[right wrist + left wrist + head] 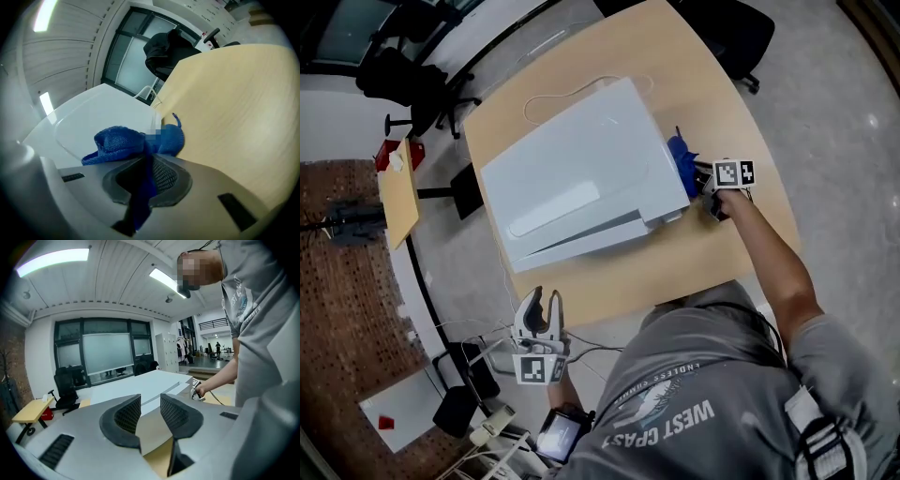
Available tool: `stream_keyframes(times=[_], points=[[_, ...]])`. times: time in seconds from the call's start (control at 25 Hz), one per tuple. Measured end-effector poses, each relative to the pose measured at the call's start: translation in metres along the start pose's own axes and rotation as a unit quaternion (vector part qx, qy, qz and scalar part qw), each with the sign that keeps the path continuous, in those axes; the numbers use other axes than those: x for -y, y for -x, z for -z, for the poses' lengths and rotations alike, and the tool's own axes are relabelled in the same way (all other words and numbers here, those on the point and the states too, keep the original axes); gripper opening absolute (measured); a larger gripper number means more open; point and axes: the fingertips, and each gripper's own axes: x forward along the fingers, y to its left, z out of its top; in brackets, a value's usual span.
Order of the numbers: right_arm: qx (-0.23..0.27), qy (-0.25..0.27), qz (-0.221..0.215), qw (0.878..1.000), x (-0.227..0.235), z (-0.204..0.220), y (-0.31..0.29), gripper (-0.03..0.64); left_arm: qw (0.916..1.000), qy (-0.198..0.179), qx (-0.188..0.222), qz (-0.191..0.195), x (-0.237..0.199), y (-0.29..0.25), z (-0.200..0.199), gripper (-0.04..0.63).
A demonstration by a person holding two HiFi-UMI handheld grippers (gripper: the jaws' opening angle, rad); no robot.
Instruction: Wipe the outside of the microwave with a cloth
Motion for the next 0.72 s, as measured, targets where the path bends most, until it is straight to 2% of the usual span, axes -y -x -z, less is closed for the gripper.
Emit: stream_keyframes(times=[0.12, 0.24, 0.36, 0.44, 0.48, 0.52, 0.6, 0.64, 0.72], points=[[0.007, 0.018, -0.010, 1.000, -0.018, -0.024, -0.009, 0.038, 1.0000, -0.002, 0.003, -0.008, 0.001, -0.001, -0.005, 0.144], [0.046, 0.066, -0.045, 0.996, -0.066, -0.081, -0.013, 0.037, 0.9998, -0.006, 0.011, -0.018, -0.002, 0.001, -0.010, 0.144], [0.069, 0.147, -0.096, 0.982, -0.139, -0.139, -0.007, 0.038, 0.9994, -0.009, 0.020, -0.025, -0.006, 0.004, -0.016, 0.144], [0.077, 0.223, -0.107, 0.966, -0.179, -0.172, 0.006, 0.038, 0.9993, -0.013, 0.027, -0.024, -0.002, 0.002, -0.022, 0.144], [0.076, 0.283, -0.094, 0.951, -0.194, -0.188, 0.014, 0.038, 0.9991, -0.017, 0.030, -0.022, 0.001, -0.002, -0.023, 0.144], [0.068, 0.355, -0.072, 0.929, -0.206, -0.200, 0.020, 0.038, 0.9990, -0.022, 0.032, -0.021, 0.004, -0.005, -0.022, 0.144], [0.029, 0.492, -0.022, 0.870, -0.226, -0.207, 0.020, 0.038, 0.9990, -0.024, 0.031, -0.021, 0.002, -0.005, -0.015, 0.144], [0.001, 0.539, -0.006, 0.843, -0.234, -0.200, 0.013, 0.038, 0.9991, -0.022, 0.030, -0.022, -0.004, -0.001, -0.010, 0.144], [-0.066, 0.589, 0.009, 0.806, -0.240, -0.170, -0.011, 0.038, 0.9990, -0.014, 0.035, -0.025, -0.020, 0.011, -0.002, 0.144]])
